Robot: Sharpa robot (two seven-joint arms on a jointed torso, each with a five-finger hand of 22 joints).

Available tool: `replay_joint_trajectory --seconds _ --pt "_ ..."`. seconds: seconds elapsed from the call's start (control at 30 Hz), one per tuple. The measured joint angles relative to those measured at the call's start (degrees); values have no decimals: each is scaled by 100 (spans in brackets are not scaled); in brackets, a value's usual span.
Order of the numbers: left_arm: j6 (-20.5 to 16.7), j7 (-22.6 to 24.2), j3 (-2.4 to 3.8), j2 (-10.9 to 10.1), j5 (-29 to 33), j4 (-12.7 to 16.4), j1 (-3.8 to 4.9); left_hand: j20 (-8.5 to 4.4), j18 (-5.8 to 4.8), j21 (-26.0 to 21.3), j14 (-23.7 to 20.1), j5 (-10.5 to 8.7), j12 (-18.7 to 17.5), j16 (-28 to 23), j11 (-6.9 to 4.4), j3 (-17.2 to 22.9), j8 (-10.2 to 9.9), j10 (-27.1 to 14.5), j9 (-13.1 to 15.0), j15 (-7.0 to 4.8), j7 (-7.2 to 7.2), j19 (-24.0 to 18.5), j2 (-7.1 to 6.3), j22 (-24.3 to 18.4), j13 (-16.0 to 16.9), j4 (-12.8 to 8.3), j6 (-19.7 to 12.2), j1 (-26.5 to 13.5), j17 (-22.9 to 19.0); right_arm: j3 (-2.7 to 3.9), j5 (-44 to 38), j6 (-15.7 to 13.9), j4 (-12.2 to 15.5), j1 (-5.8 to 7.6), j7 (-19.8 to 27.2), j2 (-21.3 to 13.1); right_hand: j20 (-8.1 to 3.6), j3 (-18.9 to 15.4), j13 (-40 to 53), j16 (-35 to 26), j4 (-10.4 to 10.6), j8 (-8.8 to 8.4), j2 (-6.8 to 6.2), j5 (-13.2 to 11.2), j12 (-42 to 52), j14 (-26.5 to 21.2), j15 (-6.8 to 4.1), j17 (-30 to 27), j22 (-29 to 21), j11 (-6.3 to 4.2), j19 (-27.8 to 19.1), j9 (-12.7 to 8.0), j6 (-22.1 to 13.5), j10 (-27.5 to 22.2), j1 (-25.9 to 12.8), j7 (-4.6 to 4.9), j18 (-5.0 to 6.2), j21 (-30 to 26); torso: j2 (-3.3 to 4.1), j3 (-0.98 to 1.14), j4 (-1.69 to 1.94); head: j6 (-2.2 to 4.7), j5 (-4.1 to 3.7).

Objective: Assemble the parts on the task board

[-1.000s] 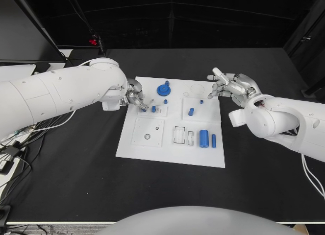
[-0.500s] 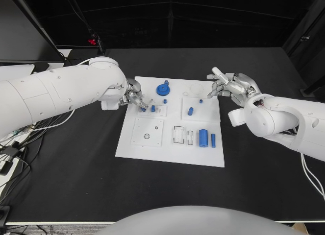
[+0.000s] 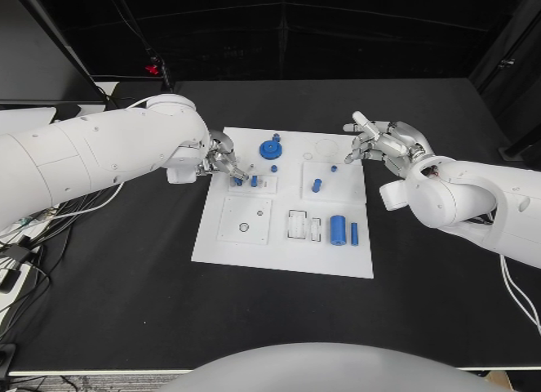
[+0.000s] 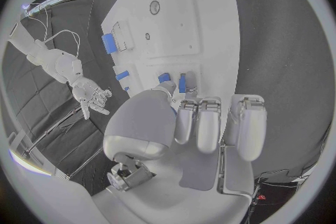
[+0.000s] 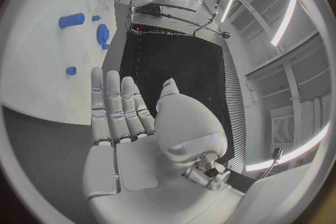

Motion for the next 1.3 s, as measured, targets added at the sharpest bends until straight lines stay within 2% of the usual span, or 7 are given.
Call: replay_joint_trajectory --seconds 0.33,0.47,0.83,1.3 --pt "-9 4 2 -8 4 8 -2 0 1 0 0 0 0 0 0 -48 18 0 -6 0 1 0 12 1 0 15 1 -13 0 0 0 0 -1 0 -1 -5 0 0 0 0 0 0 0 0 0 0 0 1 0 0 0 0 0 0 0 0 0 0 2 0 1 -4 -13" --pt "-28 14 2 -19 0 22 -5 0 0 0 0 0 0 0 0 -180 22 0 -7 0 1 0 77 4 -1 16 1 -227 0 0 0 0 -2 0 -2 -7 0 0 0 0 0 0 0 0 0 0 0 1 0 0 0 0 0 0 0 0 0 0 2 -1 3 -1 -17" --pt "-117 99 -4 -131 -12 136 -22 0 0 0 -20 -562 0 0 0 -641 170 -1 -49 20 1 0 173 4 -1 5 2 -792 0 0 0 0 -5 0 -4 -9 0 0 -4 0 0 38 0 0 0 0 0 -4 0 0 0 0 0 0 0 0 0 0 2 1 6 -9 -8" --pt "-219 197 -16 -202 -36 197 -38 0 0 0 -20 -563 0 0 0 -704 236 -1 13 20 -40 0 196 4 -2 -7 43 -815 0 0 0 2 -18 0 -9 -5 0 0 -3 0 0 38 0 0 0 0 0 -4 -4 0 0 0 0 0 0 0 0 0 2 -1 3 -25 -12"
